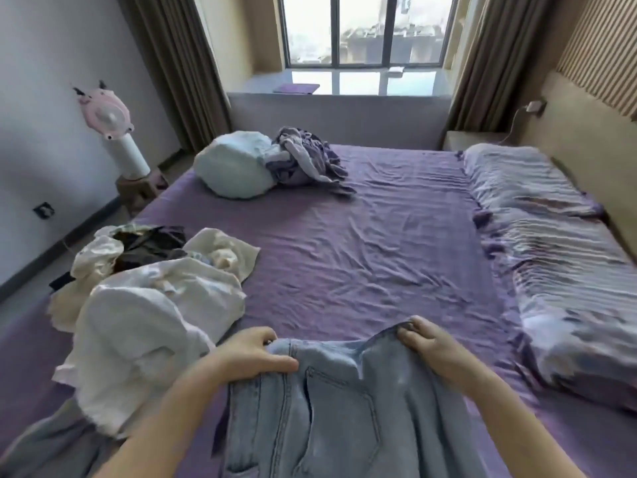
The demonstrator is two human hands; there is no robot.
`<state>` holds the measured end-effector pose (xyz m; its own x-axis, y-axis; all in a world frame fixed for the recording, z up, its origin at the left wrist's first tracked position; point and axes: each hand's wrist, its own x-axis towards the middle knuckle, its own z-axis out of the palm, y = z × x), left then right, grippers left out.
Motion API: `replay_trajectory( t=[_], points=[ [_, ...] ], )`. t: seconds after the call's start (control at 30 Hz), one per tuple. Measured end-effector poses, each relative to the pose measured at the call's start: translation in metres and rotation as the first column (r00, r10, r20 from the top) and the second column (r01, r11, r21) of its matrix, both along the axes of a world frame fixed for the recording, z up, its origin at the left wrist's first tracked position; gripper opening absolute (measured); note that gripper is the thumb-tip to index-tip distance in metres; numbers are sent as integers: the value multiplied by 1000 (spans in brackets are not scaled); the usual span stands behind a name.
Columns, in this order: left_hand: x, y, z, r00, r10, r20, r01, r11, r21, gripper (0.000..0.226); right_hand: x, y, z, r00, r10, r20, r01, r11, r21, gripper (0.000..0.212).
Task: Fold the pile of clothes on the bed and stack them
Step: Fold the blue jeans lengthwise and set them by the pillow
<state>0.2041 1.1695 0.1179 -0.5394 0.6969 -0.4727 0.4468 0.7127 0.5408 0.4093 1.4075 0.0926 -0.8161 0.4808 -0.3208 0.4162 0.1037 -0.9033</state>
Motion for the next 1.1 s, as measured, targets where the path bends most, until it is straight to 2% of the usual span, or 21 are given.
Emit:
replay_trajectory(
  t=[0.1, 0.2, 0.27, 0.33, 0.47, 0.53, 0.6, 0.67, 0.73, 0.8, 0.83, 0.9, 0.97, 1.0, 1.03, 1.1],
  points=[
    [7, -34, -94, 995, 86, -57, -94, 983, -156, 46, -5, -37, -107, 958, 16, 286, -65, 985, 161, 10],
    [1, -67, -145, 990, 130, -54, -139, 957, -254, 46, -6, -74, -161, 929, -22, 370, -38, 988, 152, 8],
    [-16, -87, -159, 988, 153, 30, -139, 951, -275, 48, -11, -88, -175, 924, -85, 374, 24, 986, 165, 11],
    [-42, -106, -164, 978, 151, 143, -111, 960, -256, 47, -20, -92, -177, 911, -83, 405, 5, 982, 191, 10],
    [-116, -130, -158, 939, -7, 344, 86, 973, -213, 37, -53, -79, -172, 884, 25, 466, -178, 941, 289, 8],
    [-153, -131, -165, 921, -41, 388, 150, 956, -253, 46, -83, -74, -175, 887, 110, 448, -257, 924, 282, 6],
    [-182, -126, -186, 946, -40, 322, 147, 938, -314, 51, -119, -74, -192, 879, 144, 454, -281, 926, 251, 7],
    [-194, -117, -214, 984, -97, 152, 149, 913, -381, 43, -148, -80, -217, 852, 150, 501, -292, 931, 218, 11],
    [-196, -110, -249, 983, -181, 34, 176, 873, -454, 40, -169, -91, -253, 803, 177, 569, -303, 943, 135, 31],
    [-195, -104, -281, 953, -295, -71, 216, 824, -524, 40, -179, -98, -284, 764, 177, 621, -304, 947, 103, 56],
    [-193, -103, -290, 927, -349, -137, 222, 805, -550, 40, -180, -102, -293, 746, 173, 643, -318, 941, 117, 62],
    [-192, -98, -301, 872, -435, -224, 241, 780, -577, 38, -180, -104, -302, 729, 149, 668, -337, 928, 160, 55],
    [-190, -98, -301, 836, -505, -215, 301, 749, -591, 33, -177, -101, -298, 749, 135, 649, -297, 944, 146, 32],
    [-192, -100, -300, 847, -506, -165, 327, 739, -590, 31, -175, -96, -294, 760, 153, 631, -285, 952, 112, 18],
    [-198, -100, -296, 872, -483, -83, 346, 727, -593, 30, -173, -90, -288, 773, 192, 605, -292, 954, 72, 13],
    [-214, -95, -281, 915, -392, 92, 359, 689, -630, 31, -172, -75, -277, 789, 266, 554, -314, 949, -9, 15]
  ],
)
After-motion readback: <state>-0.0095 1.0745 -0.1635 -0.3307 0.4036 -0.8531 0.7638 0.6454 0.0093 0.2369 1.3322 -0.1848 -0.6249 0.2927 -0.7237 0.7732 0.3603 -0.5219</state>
